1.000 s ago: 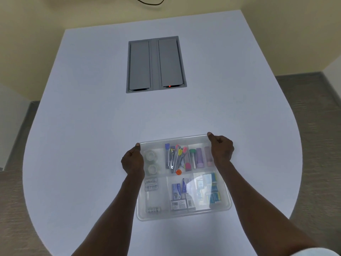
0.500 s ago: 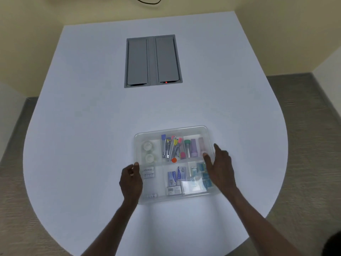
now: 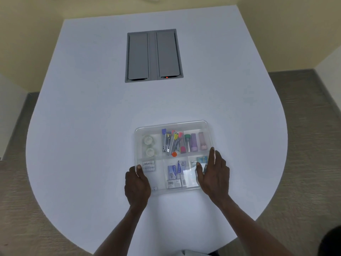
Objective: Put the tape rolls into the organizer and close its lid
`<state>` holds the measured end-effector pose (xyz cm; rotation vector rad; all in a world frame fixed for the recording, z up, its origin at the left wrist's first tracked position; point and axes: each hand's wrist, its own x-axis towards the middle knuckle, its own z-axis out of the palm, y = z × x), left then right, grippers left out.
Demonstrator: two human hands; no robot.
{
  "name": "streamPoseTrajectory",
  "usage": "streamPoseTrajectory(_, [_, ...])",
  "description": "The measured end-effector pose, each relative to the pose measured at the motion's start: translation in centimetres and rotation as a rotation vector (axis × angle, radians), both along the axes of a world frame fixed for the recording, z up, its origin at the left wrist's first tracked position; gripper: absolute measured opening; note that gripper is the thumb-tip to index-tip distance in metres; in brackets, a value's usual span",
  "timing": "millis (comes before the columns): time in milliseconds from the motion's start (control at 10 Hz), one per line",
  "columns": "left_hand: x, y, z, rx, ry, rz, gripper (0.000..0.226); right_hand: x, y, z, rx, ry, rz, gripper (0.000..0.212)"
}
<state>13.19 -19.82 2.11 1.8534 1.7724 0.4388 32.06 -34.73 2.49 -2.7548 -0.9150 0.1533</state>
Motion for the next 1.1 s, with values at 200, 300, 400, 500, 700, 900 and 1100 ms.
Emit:
streamPoseTrajectory(200, [0.0, -0.1, 0.1, -0.004, 0.005, -0.01, 0.043, -1.3, 0.5, 1.0, 0.023, -0.053, 0.151, 0.069])
streamPoseTrajectory(300, [0.0, 0.1, -0.1, -0.007, -0.004, -0.016, 0.043, -4.2, 1.8, 1.4, 0.106, 0.044, 0.327, 0.074])
streamPoseTrajectory(400, [0.0, 0.1, -0.1, -0.001, 0.005, -0.022, 0.044, -6.8, 2.6, 0.5, 0.035, 0.072, 0.413, 0.075])
streamPoseTrajectory(500, [-0.1, 0.1, -0.2, 0.026, 0.011, -0.028, 0.044, -7.2, 2.7, -0.6, -0.02, 0.022, 0.425, 0.073])
streamPoseTrajectory(700, [-0.2, 0.2, 0.3, -0.01, 0.021, -0.071, 0.045, -7.3, 2.9, -0.4, -0.071, 0.026, 0.421, 0.072])
streamPoseTrajectory(900, [-1.5, 1.5, 0.6, -0.056, 0.143, -0.226, 0.059, -6.6, 2.7, 0.3, -0.062, 0.069, 0.449, 0.075])
streamPoseTrajectory(1100, [-0.7, 3.0, 3.7, 0.14, 0.109, -0.421, 0.068, -4.0, 3.9, 4.2, 0.091, -0.012, 0.361, 0.071])
